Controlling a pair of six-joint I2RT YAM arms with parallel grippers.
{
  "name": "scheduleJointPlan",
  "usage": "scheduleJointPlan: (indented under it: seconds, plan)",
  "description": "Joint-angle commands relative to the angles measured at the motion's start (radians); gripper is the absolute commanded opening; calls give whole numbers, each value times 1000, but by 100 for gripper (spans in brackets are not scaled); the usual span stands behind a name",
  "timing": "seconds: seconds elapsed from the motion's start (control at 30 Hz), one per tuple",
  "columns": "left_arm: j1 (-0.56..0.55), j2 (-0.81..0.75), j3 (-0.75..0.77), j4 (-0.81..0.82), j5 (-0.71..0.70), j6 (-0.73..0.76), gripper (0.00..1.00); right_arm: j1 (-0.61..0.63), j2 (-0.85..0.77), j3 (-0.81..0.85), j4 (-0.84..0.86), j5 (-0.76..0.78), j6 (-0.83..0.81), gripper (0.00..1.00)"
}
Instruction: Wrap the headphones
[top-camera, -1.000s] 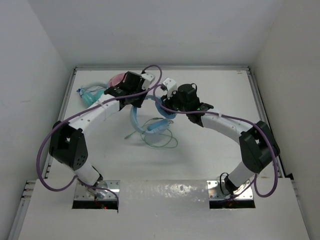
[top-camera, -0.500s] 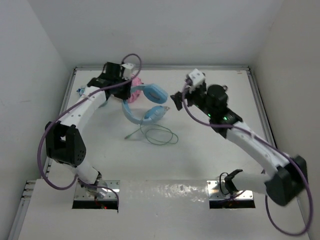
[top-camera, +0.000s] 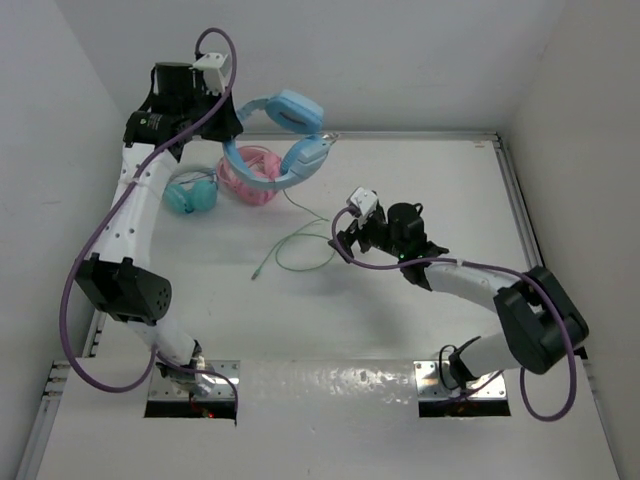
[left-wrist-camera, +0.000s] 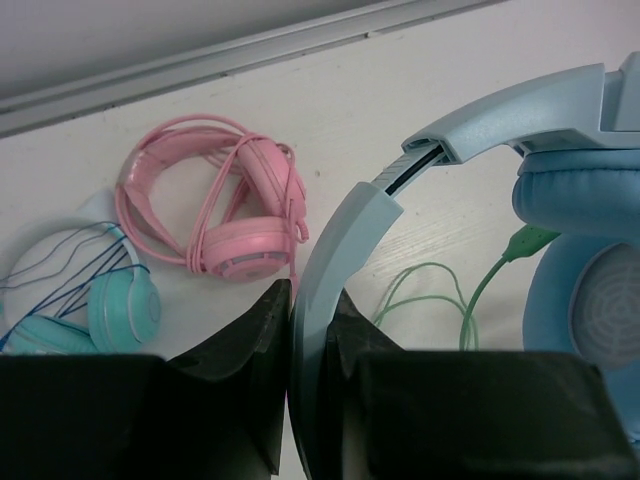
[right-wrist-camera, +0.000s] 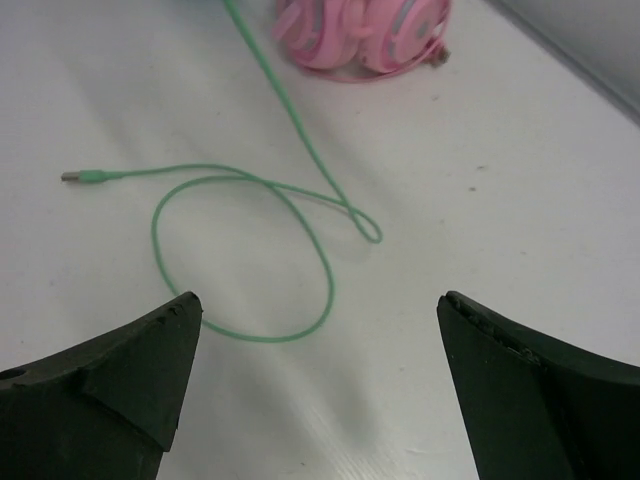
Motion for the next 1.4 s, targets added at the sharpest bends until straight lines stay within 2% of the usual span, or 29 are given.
scheduleJointPlan:
  seconds: [0.0, 0.1, 0.23, 0.4, 0.43, 0.47, 0.5, 0.6, 0.63, 0.7, 0.73, 0.8, 0.87, 0.9, 0.97, 1.0, 1.03, 1.07, 1.1, 1.13, 1.2, 1.3, 1.37]
  plan:
    - [0, -43, 130, -7, 25, -34, 0, 29, 57, -5, 188, -67, 7, 99]
    - [0, -37, 193, -35, 28, -33, 0, 44, 122, -13, 332, -19, 30, 99]
    - [0, -39, 233, -45, 38, -39, 0, 46, 299, 19, 543, 92, 161, 99]
    - [0, -45, 238, -49, 43, -45, 0, 51, 503, 128, 651, 145, 244, 98]
    - [0, -43, 235, -49, 43, -46, 0, 52, 563, 167, 673, 159, 260, 96]
    - [0, -45, 232, -50, 45, -45, 0, 52, 588, 184, 682, 171, 274, 91]
    - [0, -46, 221, -49, 45, -45, 0, 52, 611, 203, 694, 183, 307, 74]
    - [0, -51, 189, -30, 43, -45, 0, 52, 653, 229, 782, 170, 361, 47]
    - [0, -51, 157, -24, 37, -45, 0, 55, 649, 224, 841, 148, 395, 15]
    - [0, -52, 94, 4, 26, -45, 0, 63, 614, 160, 921, 124, 407, 3]
    - [0, -51, 74, 16, 20, -45, 0, 75, 591, 128, 988, 125, 401, 0]
    - [0, -42, 37, 43, 3, -46, 0, 86, 504, 25, 1007, 110, 368, 0]
    - [0, -28, -6, 77, -15, -45, 0, 110, 426, -66, 949, 84, 306, 0]
    - [0, -23, -27, 91, -40, -45, 0, 127, 331, -91, 902, 68, 210, 0]
    - [0, 9, -37, 120, -72, -37, 0, 193, 227, -109, 651, 79, 98, 0]
    - [-3, 21, -40, 128, -114, -34, 0, 219, 176, -87, 521, 90, -32, 0]
    - [-6, 50, -38, 137, -141, -14, 0, 276, 96, -11, 237, 129, -85, 0]
    - [-15, 66, -38, 148, -174, 0, 0, 300, 68, 37, 102, 169, -140, 0]
    - [-38, 76, -51, 152, -248, 30, 0, 342, 30, 86, -115, 223, -198, 0]
    - [-54, 90, -66, 172, -274, 47, 0, 350, 16, 168, -201, 314, -208, 0]
    - [-116, 93, -129, 200, -398, 110, 0, 351, -12, 236, -386, 401, -206, 0]
    - [-241, 87, -225, 252, -595, 225, 0, 351, -61, 324, -499, 600, -222, 0]
    - [-322, 66, -308, 304, -684, 282, 0, 351, -73, 367, -510, 753, -257, 0]
